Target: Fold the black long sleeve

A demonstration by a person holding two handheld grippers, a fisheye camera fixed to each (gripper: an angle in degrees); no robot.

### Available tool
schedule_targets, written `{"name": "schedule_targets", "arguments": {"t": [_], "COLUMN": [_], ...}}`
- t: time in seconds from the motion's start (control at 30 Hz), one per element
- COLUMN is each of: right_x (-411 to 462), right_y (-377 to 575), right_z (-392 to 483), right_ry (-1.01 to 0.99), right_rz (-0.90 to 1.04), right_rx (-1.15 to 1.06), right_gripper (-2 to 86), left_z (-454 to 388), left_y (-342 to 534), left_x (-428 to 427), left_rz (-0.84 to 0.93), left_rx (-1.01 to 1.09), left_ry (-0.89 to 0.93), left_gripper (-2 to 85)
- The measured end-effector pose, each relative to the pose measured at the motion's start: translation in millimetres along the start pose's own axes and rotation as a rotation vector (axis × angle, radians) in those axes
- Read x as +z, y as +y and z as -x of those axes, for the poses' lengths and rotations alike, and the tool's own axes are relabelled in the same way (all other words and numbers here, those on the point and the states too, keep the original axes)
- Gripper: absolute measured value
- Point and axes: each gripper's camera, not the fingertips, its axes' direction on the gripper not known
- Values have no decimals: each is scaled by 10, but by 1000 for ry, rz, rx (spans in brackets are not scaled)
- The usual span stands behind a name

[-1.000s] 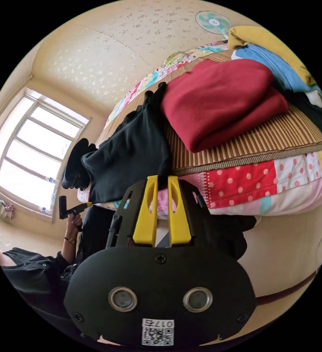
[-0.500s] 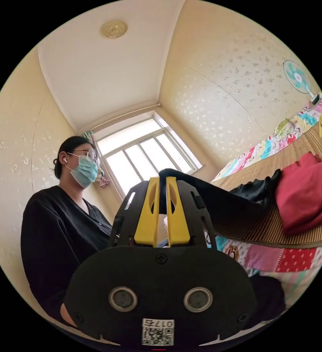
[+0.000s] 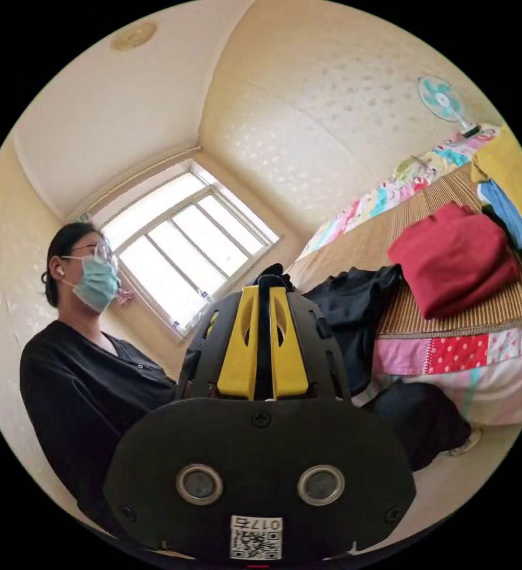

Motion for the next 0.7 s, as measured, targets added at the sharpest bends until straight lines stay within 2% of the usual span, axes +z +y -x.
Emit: {"name": "schedule_targets", "arguments": {"t": [0.07,0.13,0.23,0.3,0.37,0.43,0.53,0.6,0.7], "right_x": [359,646,1119,1446,1960,2329,2814,3047,3297], "right_y": [-180,-392,-897,-1208,-1560,-1726,-1811,-1766,-1589], "right_z": [-503,-734,-883,-992,-1113,-1274,-1584,-1700,-1527], "right_ry": [80,126,227,300,498,590,549,625,722], "right_rz": [30,38,22,21,62,68,65,110,146], "right_rx": [217,257,223,247,254,263,180,162,65], "right_gripper": [28,29,31,34,37,42,55,70,103], "left_z": [393,879,1291,1409,1496,1735,2017,2039,1843], "left_y": [-139,-396,-894,-1229,-1550,-1901,-1915,-1923,-1777], "left_x": [164,350,595,778,1013,1377,1525,1582,1616], "left_rz": [-17,-94,-159,-187,-205,-207,-359,-322,-193], "left_rx": [-134,-260,-318,-309,-288,-265,-186,-193,-93], "left_ry": [-60,-39,-73,-138,-223,-279,-242,-292,-374], "left_gripper": [42,42,42,42,44,63,107,126,140]}}
